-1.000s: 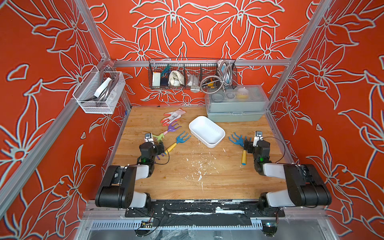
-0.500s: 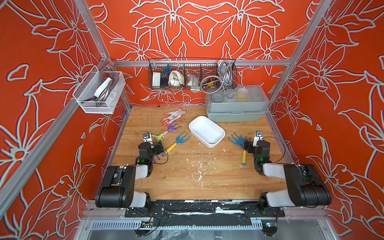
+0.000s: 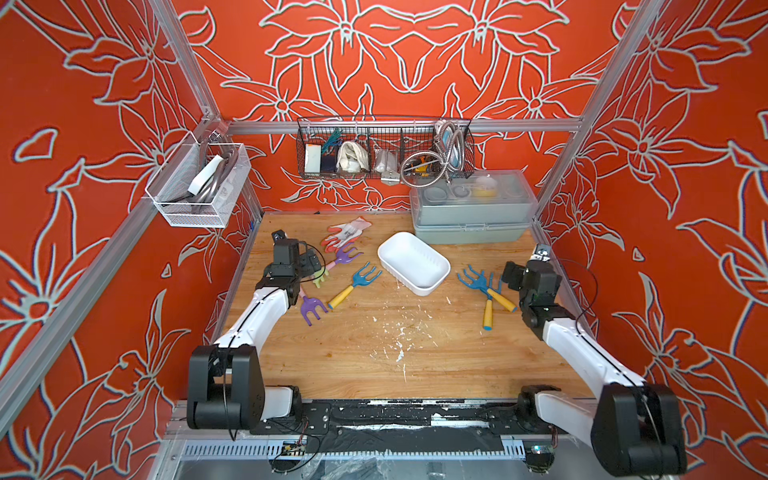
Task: Put the rake into the storage box
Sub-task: Move the storage box to the center of the board.
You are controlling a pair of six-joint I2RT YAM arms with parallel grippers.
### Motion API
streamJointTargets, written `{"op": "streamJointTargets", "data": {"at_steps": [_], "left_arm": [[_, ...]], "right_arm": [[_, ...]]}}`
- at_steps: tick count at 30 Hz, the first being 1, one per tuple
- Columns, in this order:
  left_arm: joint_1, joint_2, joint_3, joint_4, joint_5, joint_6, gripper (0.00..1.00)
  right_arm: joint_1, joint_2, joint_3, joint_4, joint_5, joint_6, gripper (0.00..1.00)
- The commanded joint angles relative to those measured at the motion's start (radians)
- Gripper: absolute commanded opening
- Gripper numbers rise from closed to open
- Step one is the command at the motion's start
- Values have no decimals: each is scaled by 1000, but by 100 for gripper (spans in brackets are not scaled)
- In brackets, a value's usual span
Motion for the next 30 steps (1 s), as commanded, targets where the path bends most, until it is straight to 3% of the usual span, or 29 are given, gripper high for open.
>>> {"op": "streamJointTargets", "data": {"at_steps": [1,5,8,11,13,15,18,23,30], "left_arm": [[-3,-150,-52,-251,58,-135,98],[3,-300,-74,-295,172,-231,98],[5,-355,-76,-345,257,-310,98],[2,-379,-102,-363,393,-350,80],[-10,-402,-120,-404,420,-374,75],[-23,-425,-139,-462,421,-368,70],[-48,-466,-151,-551,401,-332,67],[-157,-496,-143,-589,402,-379,67],[-184,-401,-160,-562,474,-401,65]], "right_arm": [[-9,-64,67,-469,71,253,100],[-13,-190,102,-567,-107,248,100],[-10,-194,163,-667,-271,241,100],[-6,-172,217,-772,-439,258,100],[-5,-141,246,-842,-528,259,100],[-6,-111,269,-910,-590,236,92],[-1,-111,262,-961,-600,198,80],[6,-99,270,-971,-558,228,74],[54,60,314,-883,-592,262,71]]}}
